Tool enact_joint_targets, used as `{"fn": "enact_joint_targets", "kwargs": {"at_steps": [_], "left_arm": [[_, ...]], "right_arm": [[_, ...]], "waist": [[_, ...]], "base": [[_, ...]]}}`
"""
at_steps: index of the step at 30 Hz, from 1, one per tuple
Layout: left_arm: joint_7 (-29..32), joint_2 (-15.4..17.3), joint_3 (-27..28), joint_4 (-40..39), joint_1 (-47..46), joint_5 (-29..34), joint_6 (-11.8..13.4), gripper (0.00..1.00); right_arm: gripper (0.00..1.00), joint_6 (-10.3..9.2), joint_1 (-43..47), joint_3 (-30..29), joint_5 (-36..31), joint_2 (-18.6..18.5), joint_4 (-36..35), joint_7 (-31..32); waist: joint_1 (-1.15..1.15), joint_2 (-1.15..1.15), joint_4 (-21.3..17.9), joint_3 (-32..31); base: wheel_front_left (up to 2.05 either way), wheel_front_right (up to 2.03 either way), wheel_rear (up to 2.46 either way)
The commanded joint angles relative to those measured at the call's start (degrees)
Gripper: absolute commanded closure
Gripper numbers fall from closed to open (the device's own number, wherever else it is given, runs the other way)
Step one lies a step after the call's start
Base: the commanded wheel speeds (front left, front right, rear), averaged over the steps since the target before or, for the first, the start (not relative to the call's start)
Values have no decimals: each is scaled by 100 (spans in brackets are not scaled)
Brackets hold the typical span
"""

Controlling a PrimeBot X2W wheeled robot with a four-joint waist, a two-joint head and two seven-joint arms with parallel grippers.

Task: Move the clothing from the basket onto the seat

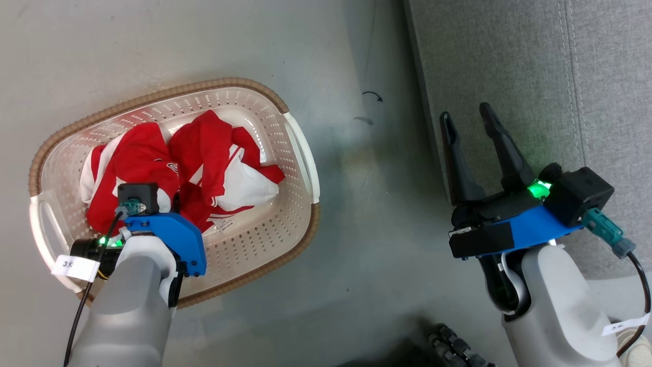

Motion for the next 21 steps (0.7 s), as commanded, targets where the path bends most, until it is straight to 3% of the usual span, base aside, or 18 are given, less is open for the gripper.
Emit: {"fn": "enact_joint_targets", "kwargs": {"at_steps": [1,7,21], "left_arm": [[9,-1,-7,18,-105,-31,-21,100],[-34,-50,7,71,-76,-156,-107,100],[-444,-336,-385,-30,543,-360,-393,100]], "right_arm": [[0,3,-89,8,33,-16,-6,-28],[0,3,-89,26,23,-16,59,-29],[0,3,374,-95,-290,-19,599,-23]], "waist": [[0,0,7,-13],[0,0,72,-224],[0,0,785,-2093]], "base": [[0,0,0],[0,0,0],[0,0,0]]}}
